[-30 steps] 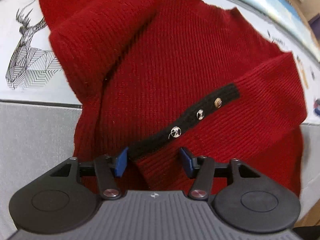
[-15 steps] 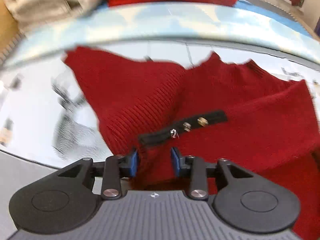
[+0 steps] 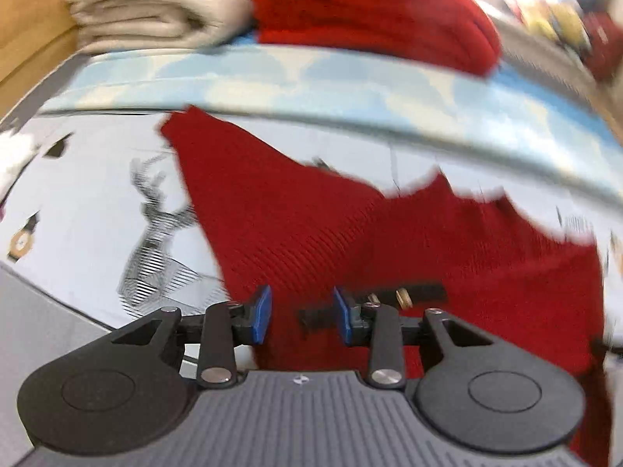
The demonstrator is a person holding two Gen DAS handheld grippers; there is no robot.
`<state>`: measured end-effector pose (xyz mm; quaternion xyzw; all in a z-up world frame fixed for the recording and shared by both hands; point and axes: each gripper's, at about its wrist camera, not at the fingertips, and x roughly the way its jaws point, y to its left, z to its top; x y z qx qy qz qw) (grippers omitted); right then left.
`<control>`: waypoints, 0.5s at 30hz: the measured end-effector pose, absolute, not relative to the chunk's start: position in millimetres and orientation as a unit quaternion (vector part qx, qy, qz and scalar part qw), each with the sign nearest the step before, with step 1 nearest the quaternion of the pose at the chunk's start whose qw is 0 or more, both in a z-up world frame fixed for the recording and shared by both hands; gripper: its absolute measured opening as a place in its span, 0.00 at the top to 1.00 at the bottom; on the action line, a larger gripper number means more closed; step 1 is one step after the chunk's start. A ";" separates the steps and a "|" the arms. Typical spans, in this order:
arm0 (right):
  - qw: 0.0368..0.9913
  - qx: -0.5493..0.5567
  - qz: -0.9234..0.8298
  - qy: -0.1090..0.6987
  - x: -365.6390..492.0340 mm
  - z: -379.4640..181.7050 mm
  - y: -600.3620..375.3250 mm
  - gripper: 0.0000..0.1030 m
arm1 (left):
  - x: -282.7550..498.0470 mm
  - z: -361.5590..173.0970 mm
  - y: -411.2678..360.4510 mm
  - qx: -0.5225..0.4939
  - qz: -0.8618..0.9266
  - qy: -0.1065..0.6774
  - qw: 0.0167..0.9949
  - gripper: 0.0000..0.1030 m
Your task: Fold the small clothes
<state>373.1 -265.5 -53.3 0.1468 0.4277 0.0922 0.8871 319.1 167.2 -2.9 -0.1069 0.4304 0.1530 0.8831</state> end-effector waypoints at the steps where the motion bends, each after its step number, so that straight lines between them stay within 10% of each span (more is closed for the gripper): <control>1: 0.890 0.145 0.072 0.427 373.9 -54.9 -269.0 1.00 | 319.0 0.9 175.6 -0.125 0.161 0.424 0.882 0.63; 15: 0.858 0.225 0.066 0.457 384.0 -65.4 -285.5 1.00 | 314.7 -25.2 294.7 -0.360 0.163 0.410 0.823 0.62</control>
